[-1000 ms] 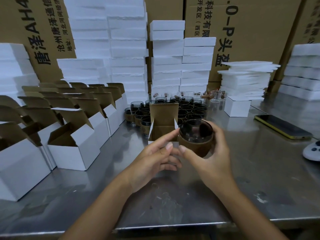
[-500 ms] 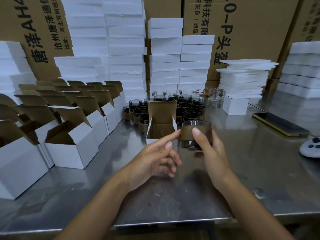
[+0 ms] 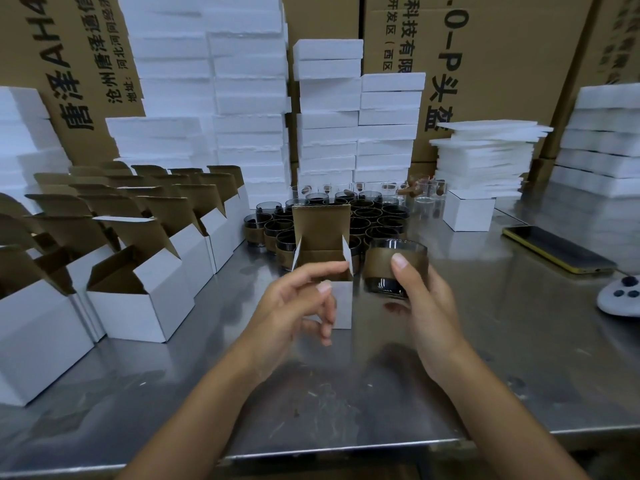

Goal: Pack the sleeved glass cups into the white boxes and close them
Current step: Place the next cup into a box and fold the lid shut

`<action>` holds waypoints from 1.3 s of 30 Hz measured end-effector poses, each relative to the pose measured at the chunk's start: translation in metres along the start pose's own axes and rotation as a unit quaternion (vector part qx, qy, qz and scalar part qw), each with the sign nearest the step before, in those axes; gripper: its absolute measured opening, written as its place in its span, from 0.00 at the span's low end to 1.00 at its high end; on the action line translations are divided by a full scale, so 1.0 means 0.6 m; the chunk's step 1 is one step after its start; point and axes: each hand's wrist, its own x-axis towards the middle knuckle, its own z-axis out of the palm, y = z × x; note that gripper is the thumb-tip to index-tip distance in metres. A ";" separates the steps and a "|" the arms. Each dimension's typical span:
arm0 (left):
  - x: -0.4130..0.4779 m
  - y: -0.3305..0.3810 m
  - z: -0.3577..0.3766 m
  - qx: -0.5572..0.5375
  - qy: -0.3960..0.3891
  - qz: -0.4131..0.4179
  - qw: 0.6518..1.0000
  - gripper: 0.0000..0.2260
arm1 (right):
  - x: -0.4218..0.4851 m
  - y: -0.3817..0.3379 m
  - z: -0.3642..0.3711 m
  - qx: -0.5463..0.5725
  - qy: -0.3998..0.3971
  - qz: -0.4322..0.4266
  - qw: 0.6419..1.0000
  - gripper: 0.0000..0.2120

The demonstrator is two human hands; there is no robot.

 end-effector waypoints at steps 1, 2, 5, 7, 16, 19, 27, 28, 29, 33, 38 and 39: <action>-0.002 0.002 0.000 0.025 0.038 0.027 0.999 0.11 | 0.000 0.001 0.000 0.000 0.011 -0.010 1.000 0.19; -0.004 0.002 0.000 0.067 0.079 0.062 0.993 0.08 | 0.001 0.001 -0.001 0.002 0.020 -0.021 1.000 0.20; -0.007 -0.001 0.004 0.226 0.197 0.161 0.940 0.05 | 0.000 0.001 -0.002 0.007 0.041 -0.053 0.998 0.27; -0.004 -0.003 0.004 0.280 0.255 0.180 0.908 0.01 | 0.000 0.000 -0.003 0.006 0.046 -0.071 0.996 0.28; 0.015 -0.028 -0.010 0.377 0.278 0.082 0.880 0.16 | 0.001 -0.003 0.003 -0.008 0.038 -0.109 0.993 0.26; 0.015 -0.030 -0.008 0.379 0.234 0.059 0.894 0.18 | 0.002 -0.008 0.016 -0.006 0.037 -0.127 0.991 0.22; 0.013 -0.031 -0.005 0.284 0.164 0.077 0.941 0.14 | 0.007 -0.045 0.078 -0.059 -0.061 -0.207 0.975 0.28; 0.014 -0.030 -0.004 0.270 0.155 0.077 0.947 0.16 | 0.009 -0.048 0.083 -0.064 -0.075 -0.204 0.974 0.28; 0.015 -0.029 -0.003 0.257 0.146 0.077 0.952 0.17 | 0.012 -0.050 0.087 -0.070 -0.088 -0.198 0.974 0.28; 0.015 -0.026 -0.003 0.216 0.133 0.065 0.965 0.21 | 0.022 -0.047 0.090 -0.112 -0.092 -0.178 0.973 0.28; 0.015 -0.026 -0.003 0.216 0.146 0.071 0.963 0.18 | 0.026 -0.039 0.071 -0.182 -0.096 -0.181 0.962 0.27; 0.015 -0.026 -0.003 0.216 0.146 0.069 0.963 0.17 | 0.026 -0.039 0.068 -0.195 -0.093 -0.191 0.958 0.24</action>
